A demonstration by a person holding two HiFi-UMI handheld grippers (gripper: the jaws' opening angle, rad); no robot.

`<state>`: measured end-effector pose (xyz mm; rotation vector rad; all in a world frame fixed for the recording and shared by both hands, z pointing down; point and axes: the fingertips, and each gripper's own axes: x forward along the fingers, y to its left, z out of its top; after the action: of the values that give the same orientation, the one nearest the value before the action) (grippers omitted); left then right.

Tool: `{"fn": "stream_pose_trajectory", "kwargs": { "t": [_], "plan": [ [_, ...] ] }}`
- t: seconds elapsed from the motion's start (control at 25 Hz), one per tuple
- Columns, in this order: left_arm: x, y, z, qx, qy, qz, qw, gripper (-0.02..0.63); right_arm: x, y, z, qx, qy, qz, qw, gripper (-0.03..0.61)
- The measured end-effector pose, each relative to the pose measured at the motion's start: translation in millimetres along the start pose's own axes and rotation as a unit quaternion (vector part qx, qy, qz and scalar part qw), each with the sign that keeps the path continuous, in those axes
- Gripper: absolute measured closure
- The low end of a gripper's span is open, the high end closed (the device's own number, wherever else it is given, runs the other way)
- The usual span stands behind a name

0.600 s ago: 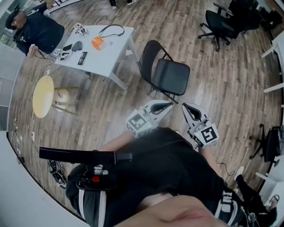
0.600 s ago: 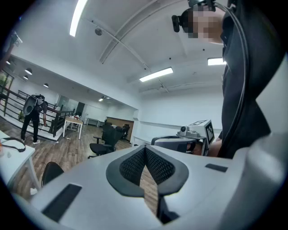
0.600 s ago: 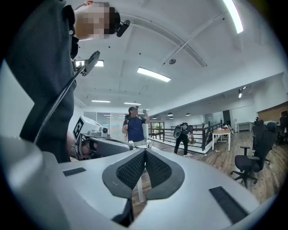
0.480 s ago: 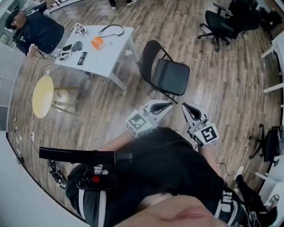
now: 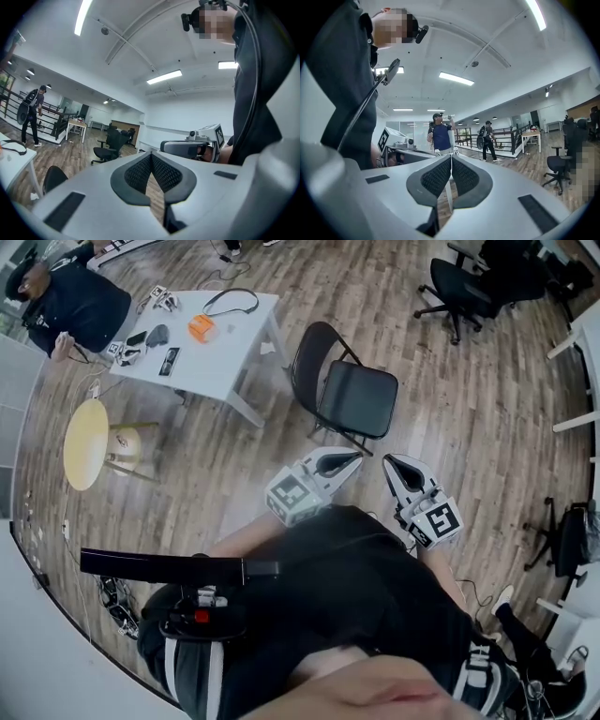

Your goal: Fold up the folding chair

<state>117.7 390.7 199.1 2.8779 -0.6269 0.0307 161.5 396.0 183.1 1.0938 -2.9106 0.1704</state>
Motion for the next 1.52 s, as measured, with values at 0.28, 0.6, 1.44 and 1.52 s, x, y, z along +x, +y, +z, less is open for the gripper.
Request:
{"fn": "stream_pose_trajectory", "kwargs": {
  "t": [0.28,0.6,1.44,1.52],
  "plan": [
    [-2,6,-7,-0.008,0.015,-0.002,0.9999,0.609,1,1,-7,0.003,0.008,0.014,1.000,0.568],
    [-25,43,-3,-0.009,0.008,0.036,0.9993,0.609,26,10,-10,0.001,0.011,0.003,1.000,0.568],
    [-93,136,0,-0.006,0.010,0.031,0.9994,0.607,120,32,-38,0.037,0.047,-0.044,0.997,0.568],
    [-89,137,4,-0.007,0.007,0.028,0.9996,0.608,117,29,-35,0.032,0.045,-0.050,0.997,0.568]
  ]
}}
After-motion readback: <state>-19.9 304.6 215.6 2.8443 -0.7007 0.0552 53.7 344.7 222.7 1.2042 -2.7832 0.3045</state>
